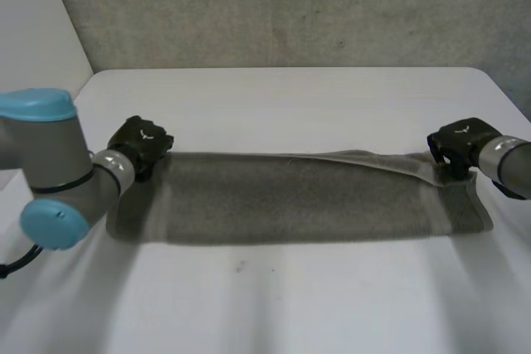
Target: Fold the towel.
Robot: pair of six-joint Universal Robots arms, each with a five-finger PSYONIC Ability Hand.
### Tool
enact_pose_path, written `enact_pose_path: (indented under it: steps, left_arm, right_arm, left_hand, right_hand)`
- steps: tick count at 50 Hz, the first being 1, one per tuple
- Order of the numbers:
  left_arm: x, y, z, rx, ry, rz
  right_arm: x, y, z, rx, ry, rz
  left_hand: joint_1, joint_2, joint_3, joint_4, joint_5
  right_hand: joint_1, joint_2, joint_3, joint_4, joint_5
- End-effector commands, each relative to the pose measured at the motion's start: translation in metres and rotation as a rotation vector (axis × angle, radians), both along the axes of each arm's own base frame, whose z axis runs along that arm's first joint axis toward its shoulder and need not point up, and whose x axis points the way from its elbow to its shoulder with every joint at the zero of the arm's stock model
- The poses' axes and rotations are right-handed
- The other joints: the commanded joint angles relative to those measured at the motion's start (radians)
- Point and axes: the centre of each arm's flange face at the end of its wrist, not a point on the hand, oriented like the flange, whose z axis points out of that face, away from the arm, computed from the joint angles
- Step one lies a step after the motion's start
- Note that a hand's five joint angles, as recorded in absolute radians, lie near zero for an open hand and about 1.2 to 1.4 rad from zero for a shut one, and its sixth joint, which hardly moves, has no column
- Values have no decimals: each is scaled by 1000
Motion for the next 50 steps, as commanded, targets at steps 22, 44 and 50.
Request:
enact_pose_path:
  steps: [22, 44, 50]
  left_arm:
    - [-29, -26, 45, -181, 49, 77]
    - [-7, 41, 28, -68, 161, 101]
    - [-6, 43, 22, -70, 173, 105]
  right_arm:
    - [3, -31, 103, -296, -172, -176]
    - [-14, 72, 20, -6, -62, -54]
    - [-22, 77, -9, -13, -59, -59]
  left_hand:
    - [-1024, -1043, -1042, -1044, -1035]
    - [-1024, -1043, -1042, -1044, -1035]
    - [-1024, -1043, -1042, -1044, -1035]
  right_hand:
    - [-1151, -1160, -1163, -1166, -1180]
    - [-919, -927, -930, -933, -948]
    - [-827, -835, -838, -841, -856]
